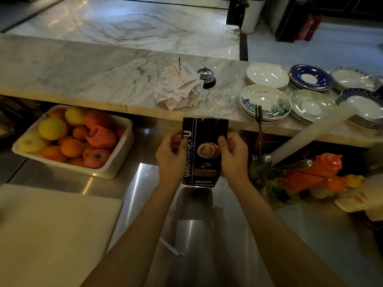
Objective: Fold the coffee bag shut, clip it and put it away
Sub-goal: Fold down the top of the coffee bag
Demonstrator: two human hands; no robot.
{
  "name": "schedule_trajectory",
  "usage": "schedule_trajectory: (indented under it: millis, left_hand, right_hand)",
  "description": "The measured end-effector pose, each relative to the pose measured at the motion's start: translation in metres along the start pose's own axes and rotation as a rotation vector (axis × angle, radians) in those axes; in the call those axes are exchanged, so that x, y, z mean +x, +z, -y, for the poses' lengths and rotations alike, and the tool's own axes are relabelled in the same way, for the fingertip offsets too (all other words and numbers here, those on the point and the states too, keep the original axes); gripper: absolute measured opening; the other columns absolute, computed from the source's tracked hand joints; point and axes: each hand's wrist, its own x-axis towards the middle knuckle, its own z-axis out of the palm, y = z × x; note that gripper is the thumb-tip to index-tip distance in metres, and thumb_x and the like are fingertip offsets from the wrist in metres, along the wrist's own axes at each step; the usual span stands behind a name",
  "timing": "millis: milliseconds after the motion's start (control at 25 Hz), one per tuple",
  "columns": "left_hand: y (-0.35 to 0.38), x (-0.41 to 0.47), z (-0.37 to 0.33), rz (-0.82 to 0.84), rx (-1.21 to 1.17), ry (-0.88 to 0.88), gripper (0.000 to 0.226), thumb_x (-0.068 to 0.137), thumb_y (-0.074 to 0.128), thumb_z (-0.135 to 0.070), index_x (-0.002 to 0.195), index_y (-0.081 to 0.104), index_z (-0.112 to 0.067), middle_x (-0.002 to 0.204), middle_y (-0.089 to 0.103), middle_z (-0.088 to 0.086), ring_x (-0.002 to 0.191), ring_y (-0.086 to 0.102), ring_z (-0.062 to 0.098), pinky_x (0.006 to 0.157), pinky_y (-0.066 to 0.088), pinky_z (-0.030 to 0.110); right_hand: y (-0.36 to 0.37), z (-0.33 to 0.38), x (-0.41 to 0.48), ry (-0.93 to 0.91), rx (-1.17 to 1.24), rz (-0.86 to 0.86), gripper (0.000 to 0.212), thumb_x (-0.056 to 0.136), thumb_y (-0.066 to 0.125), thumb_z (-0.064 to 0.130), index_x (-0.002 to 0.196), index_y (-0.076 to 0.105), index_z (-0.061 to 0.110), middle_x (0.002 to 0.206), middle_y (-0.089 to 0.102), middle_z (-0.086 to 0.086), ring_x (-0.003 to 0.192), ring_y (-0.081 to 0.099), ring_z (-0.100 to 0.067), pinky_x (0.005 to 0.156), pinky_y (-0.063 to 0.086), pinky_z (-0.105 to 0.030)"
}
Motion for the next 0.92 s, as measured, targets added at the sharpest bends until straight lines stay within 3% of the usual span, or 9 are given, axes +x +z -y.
schedule_trajectory:
  millis: [80, 160, 400, 520, 640, 720, 840, 920]
  left_hand:
    - [-0.005, -0.011, -0.013, 0.030, 0.006, 0.032, 0.010, 0.096, 0.058, -0.018, 0.104, 0.062, -0.015, 0.088, 0.067, -0.013, 0.080, 0.065, -0.005, 0.071, 0.054, 0.017]
    - [-0.010, -0.026, -0.032, 0.074, -0.020, 0.043, 0.010, 0.096, 0.058, -0.024, 0.106, 0.059, -0.020, 0.091, 0.066, -0.015, 0.084, 0.066, -0.009, 0.071, 0.052, 0.012]
    - [-0.026, -0.064, -0.088, 0.044, -0.051, 0.148, 0.036, 0.084, 0.074, -0.024, 0.112, 0.052, -0.023, 0.097, 0.062, -0.021, 0.088, 0.061, -0.020, 0.072, 0.048, 0.003]
    - [-0.032, -0.076, -0.111, 0.021, -0.054, 0.172, 0.041, 0.079, 0.079, -0.028, 0.112, 0.057, -0.016, 0.094, 0.064, -0.020, 0.085, 0.063, -0.017, 0.072, 0.049, 0.004]
    - [-0.036, -0.090, -0.127, -0.028, -0.050, 0.232, 0.033, 0.085, 0.073, -0.026, 0.111, 0.060, -0.010, 0.095, 0.069, -0.013, 0.087, 0.067, -0.010, 0.072, 0.050, 0.006]
    - [-0.041, -0.100, -0.134, -0.037, -0.050, 0.283, 0.026, 0.089, 0.070, -0.024, 0.111, 0.062, -0.011, 0.099, 0.073, -0.003, 0.090, 0.070, 0.000, 0.075, 0.053, 0.011]
    - [-0.047, -0.108, -0.146, -0.041, -0.046, 0.310, 0.020, 0.090, 0.068, -0.023, 0.106, 0.063, -0.012, 0.095, 0.074, 0.000, 0.086, 0.071, 0.004, 0.072, 0.054, 0.014]
    - [-0.054, -0.109, -0.154, -0.028, -0.069, 0.323, 0.017, 0.092, 0.066, -0.022, 0.104, 0.063, -0.011, 0.090, 0.072, -0.003, 0.081, 0.070, 0.000, 0.068, 0.052, 0.012]
  right_hand:
    - [-0.005, 0.015, -0.011, -0.067, 0.013, 0.002, 0.013, 0.098, 0.052, 0.017, 0.091, 0.059, 0.008, 0.086, 0.071, -0.010, 0.080, 0.071, -0.023, 0.070, 0.060, -0.035]
    - [-0.012, 0.033, -0.028, -0.118, 0.018, 0.000, 0.012, 0.097, 0.053, 0.016, 0.090, 0.060, 0.010, 0.086, 0.071, -0.006, 0.081, 0.071, -0.020, 0.070, 0.060, -0.033]
    - [-0.040, 0.069, -0.075, -0.242, 0.057, 0.017, 0.007, 0.097, 0.054, 0.015, 0.100, 0.060, 0.017, 0.091, 0.071, -0.002, 0.083, 0.071, -0.014, 0.071, 0.060, -0.031]
    - [-0.048, 0.086, -0.097, -0.283, 0.082, -0.022, 0.011, 0.097, 0.055, 0.017, 0.095, 0.057, 0.028, 0.086, 0.070, 0.008, 0.080, 0.071, -0.009, 0.070, 0.059, -0.029]
    - [-0.053, 0.103, -0.113, -0.303, 0.108, -0.010, 0.014, 0.097, 0.054, 0.022, 0.090, 0.053, 0.034, 0.082, 0.068, 0.007, 0.076, 0.069, -0.009, 0.068, 0.059, -0.028]
    - [-0.056, 0.114, -0.120, -0.311, 0.088, 0.012, 0.005, 0.097, 0.054, 0.029, 0.091, 0.053, 0.029, 0.081, 0.065, 0.009, 0.074, 0.066, 0.000, 0.067, 0.056, -0.020]
    - [-0.055, 0.130, -0.124, -0.313, 0.043, 0.002, 0.018, 0.095, 0.055, 0.037, 0.099, 0.055, 0.020, 0.082, 0.063, 0.011, 0.072, 0.063, 0.010, 0.064, 0.052, -0.011]
    - [-0.051, 0.141, -0.128, -0.312, 0.015, -0.037, 0.023, 0.093, 0.057, 0.041, 0.102, 0.057, 0.019, 0.084, 0.064, 0.011, 0.075, 0.065, 0.007, 0.064, 0.053, -0.011]
